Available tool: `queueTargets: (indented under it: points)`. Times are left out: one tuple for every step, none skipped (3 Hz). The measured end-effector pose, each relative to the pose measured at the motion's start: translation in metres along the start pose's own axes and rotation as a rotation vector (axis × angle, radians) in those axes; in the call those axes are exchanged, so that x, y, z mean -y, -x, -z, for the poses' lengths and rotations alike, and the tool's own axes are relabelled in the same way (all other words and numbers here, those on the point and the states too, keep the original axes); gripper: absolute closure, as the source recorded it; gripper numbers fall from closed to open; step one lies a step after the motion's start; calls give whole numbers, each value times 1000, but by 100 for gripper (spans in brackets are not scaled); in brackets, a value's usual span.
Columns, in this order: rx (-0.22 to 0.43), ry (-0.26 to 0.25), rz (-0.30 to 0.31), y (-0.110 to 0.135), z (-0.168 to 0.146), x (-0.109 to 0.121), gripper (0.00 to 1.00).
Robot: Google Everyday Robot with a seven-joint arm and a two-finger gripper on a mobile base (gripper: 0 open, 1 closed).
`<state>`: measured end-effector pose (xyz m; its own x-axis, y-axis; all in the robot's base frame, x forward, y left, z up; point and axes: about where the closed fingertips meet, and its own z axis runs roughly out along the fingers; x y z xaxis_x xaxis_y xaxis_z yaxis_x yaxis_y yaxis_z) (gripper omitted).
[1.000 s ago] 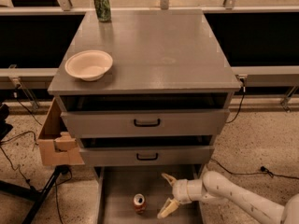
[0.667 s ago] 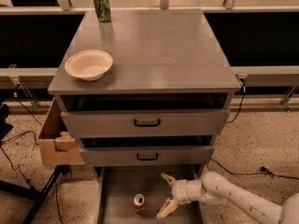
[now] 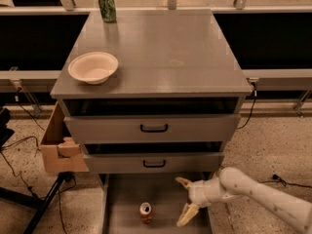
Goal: Place coke can into bottom drawer
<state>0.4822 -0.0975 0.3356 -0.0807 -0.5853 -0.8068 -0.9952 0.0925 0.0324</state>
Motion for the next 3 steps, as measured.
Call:
queueTargets:
  points:
    - [-131, 21, 40, 19, 55, -16, 0]
    - [-281, 74, 48, 35, 101, -52, 0]
    - [-432, 140, 21, 61, 134, -91, 0]
